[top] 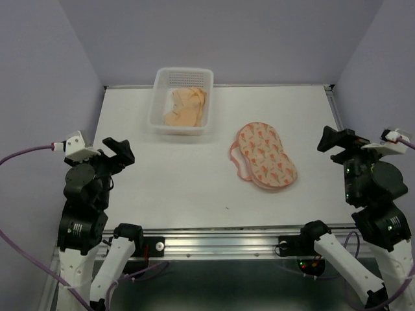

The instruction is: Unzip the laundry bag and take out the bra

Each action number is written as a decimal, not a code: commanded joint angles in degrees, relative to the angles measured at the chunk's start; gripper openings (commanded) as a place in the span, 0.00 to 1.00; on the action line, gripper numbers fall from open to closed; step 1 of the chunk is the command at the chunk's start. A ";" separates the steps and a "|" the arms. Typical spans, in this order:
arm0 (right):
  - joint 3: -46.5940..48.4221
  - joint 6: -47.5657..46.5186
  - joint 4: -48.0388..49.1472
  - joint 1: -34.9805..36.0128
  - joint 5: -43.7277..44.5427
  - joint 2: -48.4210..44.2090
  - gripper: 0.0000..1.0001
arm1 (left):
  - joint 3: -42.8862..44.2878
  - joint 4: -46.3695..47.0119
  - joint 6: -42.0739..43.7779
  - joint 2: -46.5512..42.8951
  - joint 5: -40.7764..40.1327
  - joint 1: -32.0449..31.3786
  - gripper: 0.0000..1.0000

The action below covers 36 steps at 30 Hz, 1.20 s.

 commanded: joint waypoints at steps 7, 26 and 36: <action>-0.91 -8.19 -4.02 -0.02 -1.34 -12.76 1.00 | 5.01 -3.50 3.73 -11.30 -6.98 -0.02 0.99; -5.75 -11.53 -0.86 -0.02 -4.94 -20.78 1.00 | 0.79 -1.92 1.19 -12.27 -3.64 -0.11 0.99; -5.22 -10.92 -0.59 -0.02 -5.56 -19.46 1.00 | -0.35 -1.48 0.83 -11.48 -1.63 -0.11 0.99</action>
